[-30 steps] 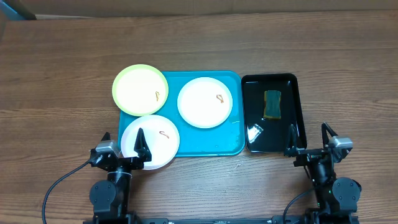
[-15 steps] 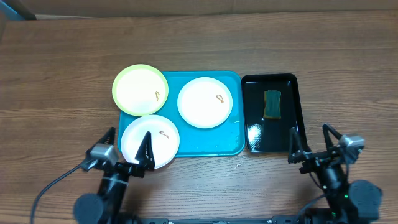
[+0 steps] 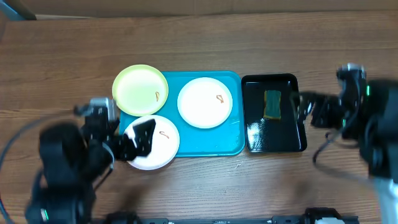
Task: Clean dirty plates on tray and stack at the side
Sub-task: 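Move left gripper to the upper white plate, right gripper to the sponge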
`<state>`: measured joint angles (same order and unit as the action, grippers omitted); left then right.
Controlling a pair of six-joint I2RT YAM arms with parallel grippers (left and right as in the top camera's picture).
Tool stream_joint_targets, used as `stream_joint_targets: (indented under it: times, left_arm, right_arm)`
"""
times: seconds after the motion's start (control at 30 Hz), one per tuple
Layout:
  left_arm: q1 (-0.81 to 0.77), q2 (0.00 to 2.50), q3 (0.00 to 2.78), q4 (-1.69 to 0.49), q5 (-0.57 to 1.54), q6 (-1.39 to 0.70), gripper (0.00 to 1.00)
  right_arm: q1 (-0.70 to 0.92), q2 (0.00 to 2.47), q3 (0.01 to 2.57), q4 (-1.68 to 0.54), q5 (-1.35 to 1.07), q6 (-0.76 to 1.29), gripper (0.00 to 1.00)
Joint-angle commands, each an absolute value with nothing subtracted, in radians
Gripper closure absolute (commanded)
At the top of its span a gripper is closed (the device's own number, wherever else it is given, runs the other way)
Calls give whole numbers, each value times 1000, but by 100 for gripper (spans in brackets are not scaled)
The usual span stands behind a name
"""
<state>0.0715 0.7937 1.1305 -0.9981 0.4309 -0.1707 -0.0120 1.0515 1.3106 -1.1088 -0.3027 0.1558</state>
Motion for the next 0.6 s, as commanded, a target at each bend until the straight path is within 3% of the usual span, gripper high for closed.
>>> stream_joint_targets:
  times: [0.0,0.4,0.57]
  left_arm:
    - [71,993,1313,-1124,469,-115,0]
    - [71,1283,1393,-1231,492,-119,0]
    - [70,1330,1393,-1251,492,-119,15]
  right_arm:
    - [-14,1240,1546,-1261,-316,122,0]
    - [-15,1378,1650,-1358,-316,122,0]
    - [-14,1386,1649,-1366,-316,122,0]
